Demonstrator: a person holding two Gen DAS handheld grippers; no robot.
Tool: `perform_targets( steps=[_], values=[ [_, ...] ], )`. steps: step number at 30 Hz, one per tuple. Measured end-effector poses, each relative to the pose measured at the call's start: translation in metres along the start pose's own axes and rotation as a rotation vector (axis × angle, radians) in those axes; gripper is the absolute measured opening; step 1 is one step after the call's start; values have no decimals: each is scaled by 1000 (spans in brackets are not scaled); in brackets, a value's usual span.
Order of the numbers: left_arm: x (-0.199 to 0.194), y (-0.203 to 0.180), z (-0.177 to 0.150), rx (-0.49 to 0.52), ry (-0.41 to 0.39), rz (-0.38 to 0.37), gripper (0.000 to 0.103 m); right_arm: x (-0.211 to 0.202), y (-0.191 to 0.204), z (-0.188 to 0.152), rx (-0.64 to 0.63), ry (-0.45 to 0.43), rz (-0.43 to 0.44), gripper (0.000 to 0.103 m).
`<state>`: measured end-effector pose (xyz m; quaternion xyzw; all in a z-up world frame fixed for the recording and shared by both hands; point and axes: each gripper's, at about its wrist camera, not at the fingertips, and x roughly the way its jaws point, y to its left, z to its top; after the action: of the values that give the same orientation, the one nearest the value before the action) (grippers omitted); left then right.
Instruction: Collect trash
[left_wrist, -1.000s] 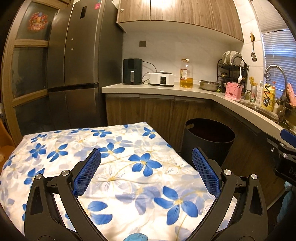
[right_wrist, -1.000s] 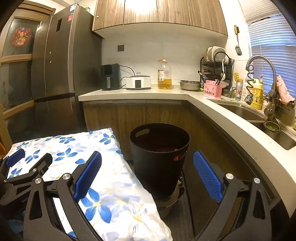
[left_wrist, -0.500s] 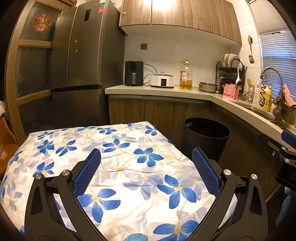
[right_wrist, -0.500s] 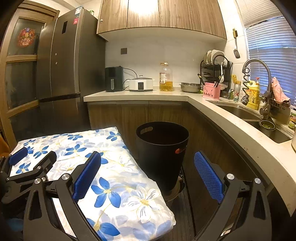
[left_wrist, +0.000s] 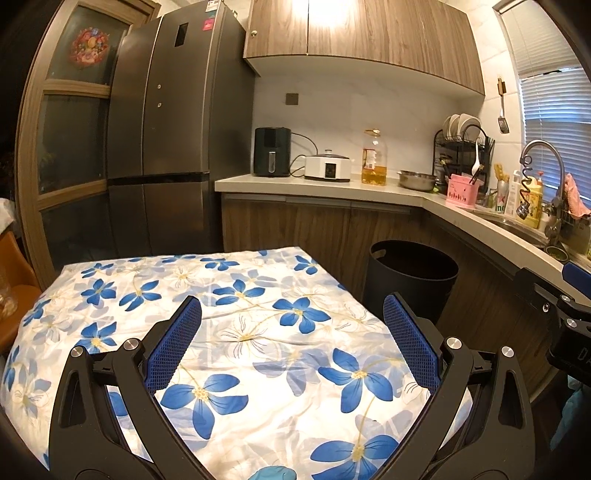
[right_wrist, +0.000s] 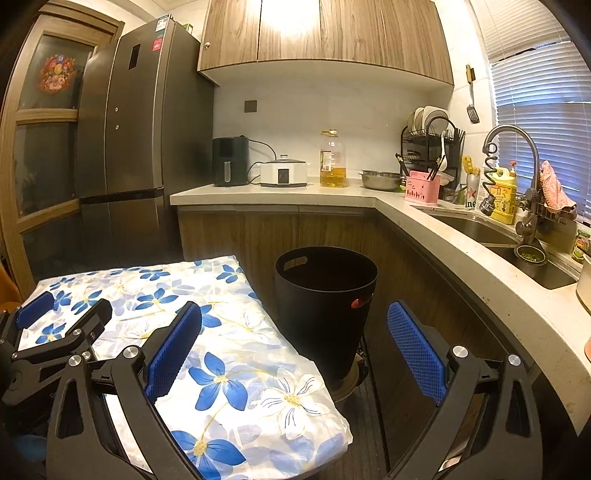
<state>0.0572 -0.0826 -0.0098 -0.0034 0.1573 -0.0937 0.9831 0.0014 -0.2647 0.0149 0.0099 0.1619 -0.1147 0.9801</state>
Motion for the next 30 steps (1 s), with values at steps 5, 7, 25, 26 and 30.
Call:
perform_targets(
  steps=[5, 7, 25, 26, 30],
  values=[
    [0, 1, 0, -2, -1, 1, 97, 0, 1, 0, 0, 0, 1, 97],
    [-1, 1, 0, -1, -3, 1, 97, 0, 1, 0, 1, -1, -1, 97],
    [-4, 2, 1, -2, -8, -1, 97, -2, 4, 2, 0, -6, 0, 97],
    [-4, 2, 1, -2, -7, -1, 97, -2, 4, 2, 0, -6, -1, 97],
    [-4, 2, 1, -2, -8, -2, 97, -2, 4, 2, -1, -8, -1, 97]
  ],
)
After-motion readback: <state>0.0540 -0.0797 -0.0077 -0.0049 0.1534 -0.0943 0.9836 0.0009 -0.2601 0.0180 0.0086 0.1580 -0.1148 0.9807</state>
